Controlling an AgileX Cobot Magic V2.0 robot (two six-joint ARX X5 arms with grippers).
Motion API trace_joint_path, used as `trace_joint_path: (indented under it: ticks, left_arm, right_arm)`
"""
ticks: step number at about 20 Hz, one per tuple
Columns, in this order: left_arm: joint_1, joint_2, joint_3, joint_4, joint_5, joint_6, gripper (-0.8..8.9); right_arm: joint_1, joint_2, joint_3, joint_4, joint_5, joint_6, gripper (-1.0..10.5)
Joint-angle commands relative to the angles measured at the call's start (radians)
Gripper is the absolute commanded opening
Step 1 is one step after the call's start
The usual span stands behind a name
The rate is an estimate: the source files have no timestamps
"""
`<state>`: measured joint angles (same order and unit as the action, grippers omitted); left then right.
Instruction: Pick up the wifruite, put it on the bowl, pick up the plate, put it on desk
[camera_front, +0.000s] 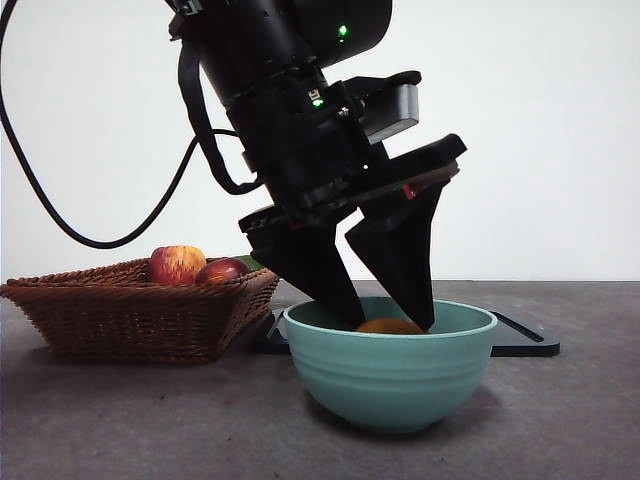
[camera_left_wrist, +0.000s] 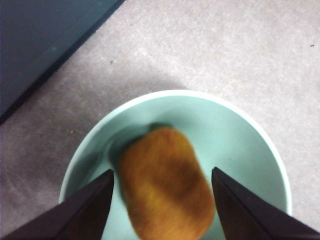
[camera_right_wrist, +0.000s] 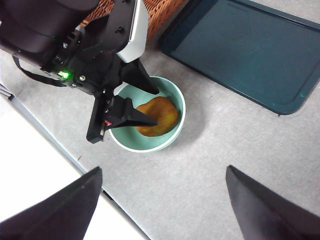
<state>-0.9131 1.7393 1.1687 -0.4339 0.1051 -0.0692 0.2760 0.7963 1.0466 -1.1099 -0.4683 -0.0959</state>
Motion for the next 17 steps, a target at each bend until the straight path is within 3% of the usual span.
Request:
trace_joint_path:
  ticks: [1, 6, 11, 17]
  left_arm:
    - [-0.008, -0.067, 0.016, 0.008, -0.002, -0.004, 3.16]
    - [0.049, -0.295, 0.016, -0.04, -0.001, -0.027, 3.16]
    - [0.192, -0.518, 0.014, -0.177, 0.002, -0.026, 3.16]
    - [0.369, -0.726, -0.058, -0.283, 0.202, -0.004, 3.15]
  right_arm:
    - [0.006, 0.006, 0.016, 0.009, 0.0, 0.013, 4.0]
    - [0.006, 0.006, 0.016, 0.009, 0.0, 0.018, 4.0]
    - [0.006, 0.006, 0.015, 0.01, 0.002, 0.018, 4.0]
    - [0.006, 0.006, 0.014, 0.01, 0.002, 0.018, 4.0]
